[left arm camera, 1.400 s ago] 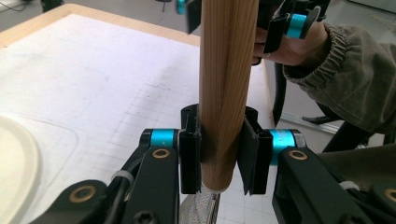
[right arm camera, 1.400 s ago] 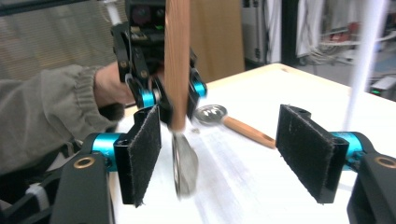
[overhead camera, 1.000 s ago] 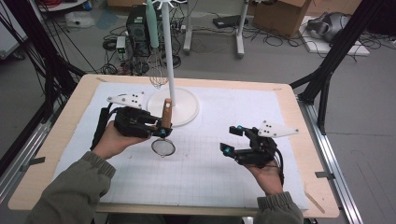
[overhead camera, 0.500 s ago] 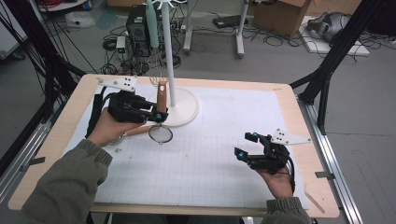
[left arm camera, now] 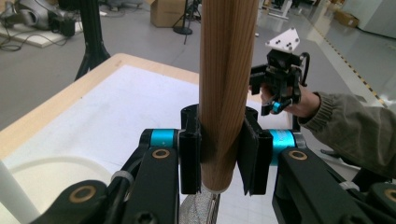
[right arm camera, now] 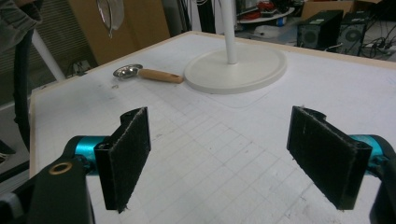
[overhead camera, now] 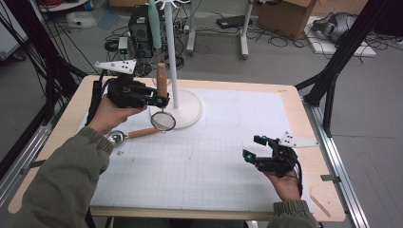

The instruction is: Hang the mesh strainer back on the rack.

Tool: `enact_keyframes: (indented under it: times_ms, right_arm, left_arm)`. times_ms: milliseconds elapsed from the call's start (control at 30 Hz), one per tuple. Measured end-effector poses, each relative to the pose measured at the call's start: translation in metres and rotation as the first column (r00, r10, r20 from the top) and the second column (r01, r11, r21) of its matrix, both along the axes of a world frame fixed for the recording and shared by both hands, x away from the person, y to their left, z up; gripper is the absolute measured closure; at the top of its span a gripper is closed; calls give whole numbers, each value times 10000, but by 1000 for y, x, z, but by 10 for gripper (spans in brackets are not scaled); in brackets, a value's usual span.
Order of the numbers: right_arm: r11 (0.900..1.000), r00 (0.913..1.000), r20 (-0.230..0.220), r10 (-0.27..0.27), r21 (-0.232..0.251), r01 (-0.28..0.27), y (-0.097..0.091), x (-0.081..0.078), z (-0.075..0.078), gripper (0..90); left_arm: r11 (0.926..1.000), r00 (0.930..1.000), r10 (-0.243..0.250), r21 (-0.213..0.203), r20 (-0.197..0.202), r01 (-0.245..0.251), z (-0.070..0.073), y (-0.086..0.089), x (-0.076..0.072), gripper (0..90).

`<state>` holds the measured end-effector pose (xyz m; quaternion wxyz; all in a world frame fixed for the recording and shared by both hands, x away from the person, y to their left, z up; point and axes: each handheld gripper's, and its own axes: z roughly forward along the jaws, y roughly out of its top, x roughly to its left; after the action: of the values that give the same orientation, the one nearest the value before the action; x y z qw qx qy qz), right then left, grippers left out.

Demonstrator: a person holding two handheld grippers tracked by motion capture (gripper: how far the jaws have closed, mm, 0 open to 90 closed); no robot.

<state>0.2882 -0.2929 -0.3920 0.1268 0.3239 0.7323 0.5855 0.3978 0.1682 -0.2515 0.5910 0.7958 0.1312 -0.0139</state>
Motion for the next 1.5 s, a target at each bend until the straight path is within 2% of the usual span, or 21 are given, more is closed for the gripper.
enact_keyframes:
  times_ms: [367, 867, 1167, 1500]
  right_arm:
    - [9993, 9993, 98, -370, -13, 370, -6, -3, -2, 200]
    - [9993, 9992, 156, -381, 17, 381, -6, -4, -3, 198]
    - [9990, 9988, 233, -439, 94, 437, -7, -4, -3, 198]
    - [9986, 9983, 265, -522, 129, 519, -8, -4, -3, 194]
  left_arm:
    - [9999, 9998, 57, -93, 171, -56, 16, 2, 9, 722]
    - [9997, 9997, 180, -145, 143, -178, 31, 2, 20, 723]
    - [9994, 9995, 177, -291, 263, -170, 50, 2, 33, 723]
    - [9984, 9996, 264, -510, 95, -259, 66, 3, 57, 723]
